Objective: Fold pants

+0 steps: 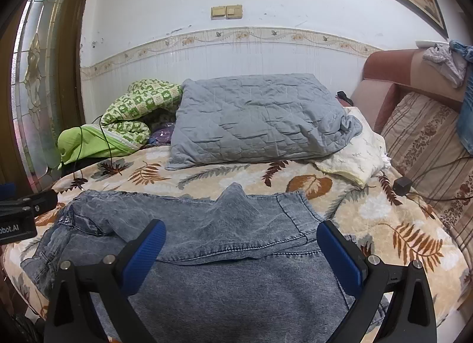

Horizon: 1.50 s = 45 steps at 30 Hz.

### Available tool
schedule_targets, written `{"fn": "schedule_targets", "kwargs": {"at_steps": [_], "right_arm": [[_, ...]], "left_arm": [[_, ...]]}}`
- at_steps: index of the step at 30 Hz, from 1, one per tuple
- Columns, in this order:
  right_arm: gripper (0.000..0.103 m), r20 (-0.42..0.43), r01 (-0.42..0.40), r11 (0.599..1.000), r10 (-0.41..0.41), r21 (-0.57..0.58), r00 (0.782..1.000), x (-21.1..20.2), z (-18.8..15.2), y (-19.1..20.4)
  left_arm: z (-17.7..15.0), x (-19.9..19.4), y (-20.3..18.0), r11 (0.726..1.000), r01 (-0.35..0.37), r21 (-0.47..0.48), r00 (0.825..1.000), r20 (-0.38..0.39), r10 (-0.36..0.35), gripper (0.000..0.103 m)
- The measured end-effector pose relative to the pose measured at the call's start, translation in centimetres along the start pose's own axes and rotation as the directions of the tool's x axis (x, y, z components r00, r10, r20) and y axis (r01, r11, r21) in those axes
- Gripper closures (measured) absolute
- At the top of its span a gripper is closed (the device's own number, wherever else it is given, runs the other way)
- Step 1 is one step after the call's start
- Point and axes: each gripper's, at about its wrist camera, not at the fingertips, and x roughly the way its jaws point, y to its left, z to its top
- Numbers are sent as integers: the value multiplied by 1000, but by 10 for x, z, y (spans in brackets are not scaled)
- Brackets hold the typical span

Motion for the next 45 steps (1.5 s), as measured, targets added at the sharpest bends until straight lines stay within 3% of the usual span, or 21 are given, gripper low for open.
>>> {"fn": "schedule_targets", "kwargs": {"at_steps": [14, 28, 36, 45], "right_arm": [[0, -22, 18, 999, -19, -35, 1000, 8, -5, 7], [0, -61, 26, 995, -32, -98, 998, 20, -10, 28], [0, -76, 30, 993, -39, -116, 996, 24, -11, 34], [0, -94, 37, 992, -48, -121, 994, 31, -11, 32]], "left_arm": [[-2, 9, 2, 1000, 25, -8, 999, -26, -25, 0], [-10, 32, 27, 998, 24, -53, 997, -67, -27, 0], [-19, 54, 58, 996, -33, -83, 994, -105, 24, 0], [-32, 81, 120, 978, -159, -134, 978, -154, 138, 0]]}}
